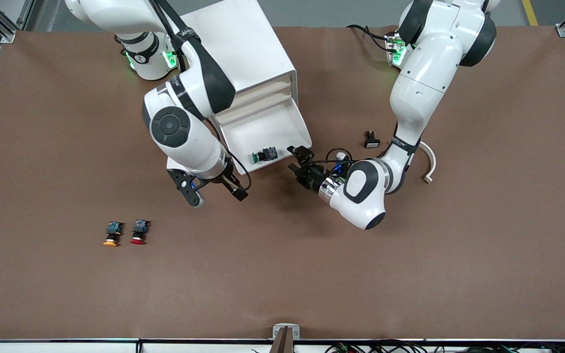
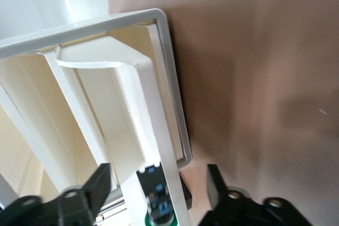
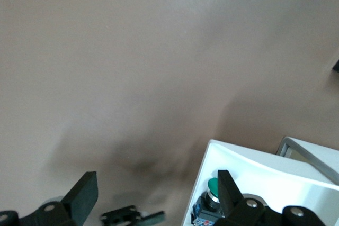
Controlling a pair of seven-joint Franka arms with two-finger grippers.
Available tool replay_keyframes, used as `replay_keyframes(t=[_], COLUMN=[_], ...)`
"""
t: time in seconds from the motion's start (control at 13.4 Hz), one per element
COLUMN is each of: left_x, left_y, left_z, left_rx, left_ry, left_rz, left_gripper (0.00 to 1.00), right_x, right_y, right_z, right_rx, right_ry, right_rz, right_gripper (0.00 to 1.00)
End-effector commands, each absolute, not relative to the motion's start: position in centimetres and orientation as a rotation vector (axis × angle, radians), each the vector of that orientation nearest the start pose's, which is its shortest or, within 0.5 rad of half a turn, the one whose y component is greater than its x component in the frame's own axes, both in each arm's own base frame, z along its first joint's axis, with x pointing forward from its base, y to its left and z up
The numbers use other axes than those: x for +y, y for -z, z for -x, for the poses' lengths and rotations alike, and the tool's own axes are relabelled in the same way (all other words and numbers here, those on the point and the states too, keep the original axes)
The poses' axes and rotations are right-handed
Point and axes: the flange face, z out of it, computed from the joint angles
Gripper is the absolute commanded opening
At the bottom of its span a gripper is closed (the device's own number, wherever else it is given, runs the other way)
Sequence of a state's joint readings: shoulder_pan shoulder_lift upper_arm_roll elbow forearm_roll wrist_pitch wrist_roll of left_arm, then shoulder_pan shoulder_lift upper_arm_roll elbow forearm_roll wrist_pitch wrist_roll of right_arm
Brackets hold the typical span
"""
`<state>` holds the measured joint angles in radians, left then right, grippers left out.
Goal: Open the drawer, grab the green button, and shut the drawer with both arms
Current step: 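Grasp the green button in the drawer with the right gripper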
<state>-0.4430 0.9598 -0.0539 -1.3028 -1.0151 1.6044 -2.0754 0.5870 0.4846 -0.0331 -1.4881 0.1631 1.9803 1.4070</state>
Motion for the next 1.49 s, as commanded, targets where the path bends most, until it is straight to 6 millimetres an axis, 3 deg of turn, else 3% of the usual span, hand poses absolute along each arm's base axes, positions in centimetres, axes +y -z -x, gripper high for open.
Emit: replay_keyframes(t=[0.0,0.15,0.22,0.45,0.82,1.12,1.41], left_x=[-36.0,-31.5,-30.0,-26.6,-21.7,-19.0,-19.0], left_y=[-19.6,-21.7,-22.0,-22.4,-24.5,-25.1,-26.4], left_z=[-59.9,-64.0,-64.9,-66.5,-68.7,-69.3,-69.0], left_rx=[2.411,2.419,2.412,2.362,2.303,2.241,2.195], left_ry=[1.7,1.577,1.541,1.444,1.271,1.139,1.034], left_rz=[-1.577,-1.52,-1.512,-1.558,-1.622,-1.778,-1.94], left_gripper=[0.99,0.99,0.99,0.99,0.99,0.99,1.0], right_x=[39.5,40.4,41.5,43.4,45.2,46.7,47.2], right_y=[-37.2,-36.1,-35.4,-33.0,-30.6,-29.7,-28.6], right_z=[-56.2,-55.0,-53.8,-51.0,-48.2,-46.3,-45.4], right_rx=[1.383,1.424,1.433,1.481,1.517,1.519,1.502], right_ry=[-0.137,-0.153,-0.151,-0.137,-0.127,-0.108,-0.079], right_rz=[2.798,2.803,2.813,2.789,2.775,2.78,2.772], right_gripper=[1.0,1.0,1.0,1.0,1.0,0.97,0.91])
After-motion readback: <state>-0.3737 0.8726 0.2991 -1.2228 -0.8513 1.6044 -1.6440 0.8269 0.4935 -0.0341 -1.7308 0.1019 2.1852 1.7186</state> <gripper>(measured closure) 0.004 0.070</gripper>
